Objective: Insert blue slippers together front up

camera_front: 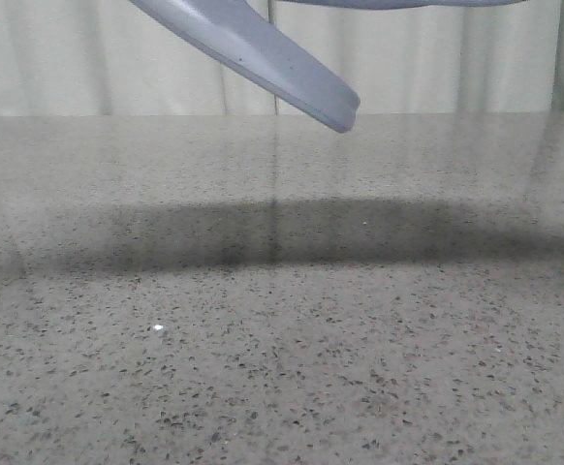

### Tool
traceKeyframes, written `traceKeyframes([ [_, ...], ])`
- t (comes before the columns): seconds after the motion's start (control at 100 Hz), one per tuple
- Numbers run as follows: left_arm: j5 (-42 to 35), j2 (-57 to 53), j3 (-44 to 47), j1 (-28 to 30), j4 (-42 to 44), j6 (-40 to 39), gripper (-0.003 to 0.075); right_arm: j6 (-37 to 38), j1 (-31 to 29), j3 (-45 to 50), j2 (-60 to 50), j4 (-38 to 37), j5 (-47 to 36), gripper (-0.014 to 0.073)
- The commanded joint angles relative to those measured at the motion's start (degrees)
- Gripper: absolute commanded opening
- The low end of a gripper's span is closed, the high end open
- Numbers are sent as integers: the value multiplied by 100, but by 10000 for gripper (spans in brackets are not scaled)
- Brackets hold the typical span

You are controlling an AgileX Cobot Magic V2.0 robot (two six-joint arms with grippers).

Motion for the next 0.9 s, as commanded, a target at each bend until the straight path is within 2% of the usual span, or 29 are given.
traceKeyframes([
  [0.0, 896, -12, -182, -100, -412, -54, 16, -160, 86, -187, -50, 489, 1284, -106],
  [0.16, 883, -12, -182, -100, -412, -45, 16, -168, 86, -187, -50, 388, 423, -105],
  [0.26, 787, -12, -182, -100, -373, -45, 16, -308, 86, -187, -50, 374, 93, -59],
  [0.35, 684, -12, -182, -100, -307, -45, 16, -436, 86, -187, -50, 374, 54, 44],
  [0.52, 519, -12, -182, -100, -247, -45, 16, -511, 86, -187, -50, 374, 0, 318],
  [0.59, 443, -12, -182, -100, -206, -45, 16, -522, 86, -187, -50, 374, -109, 387],
  [0.7, 332, -12, -182, -100, -97, -45, 16, -741, 86, -187, -75, 374, -306, 426],
  [0.89, 61, -12, -170, -100, 44, -45, 16, -866, 86, -187, -377, 374, -816, 426],
])
